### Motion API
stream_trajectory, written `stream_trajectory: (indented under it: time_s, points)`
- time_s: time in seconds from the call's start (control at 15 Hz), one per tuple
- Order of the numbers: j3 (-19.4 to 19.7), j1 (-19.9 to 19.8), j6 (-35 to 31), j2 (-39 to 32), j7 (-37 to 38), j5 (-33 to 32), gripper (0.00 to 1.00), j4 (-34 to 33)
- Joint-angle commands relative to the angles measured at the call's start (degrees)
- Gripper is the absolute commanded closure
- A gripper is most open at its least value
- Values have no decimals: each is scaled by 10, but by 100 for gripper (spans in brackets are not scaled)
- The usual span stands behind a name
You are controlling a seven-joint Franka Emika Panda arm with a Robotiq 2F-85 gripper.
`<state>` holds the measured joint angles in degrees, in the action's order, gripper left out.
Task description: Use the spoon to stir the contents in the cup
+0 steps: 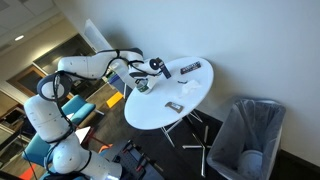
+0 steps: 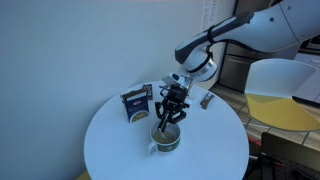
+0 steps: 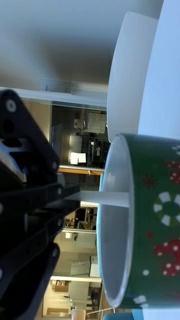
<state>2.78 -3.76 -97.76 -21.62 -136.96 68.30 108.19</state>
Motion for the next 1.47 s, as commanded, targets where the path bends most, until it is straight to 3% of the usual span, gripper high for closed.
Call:
stream_trajectory:
  time_s: [0.0, 0.4, 0.93, 1.4]
  points:
    - [-12, -5, 23, -19, -2, 1, 97, -27]
    - [-12, -6, 45, -21, 37, -6, 97, -29]
    - [4, -12, 27, -7, 128, -19, 97, -23]
    - [4, -20, 21, -13, 71, -38, 97, -40]
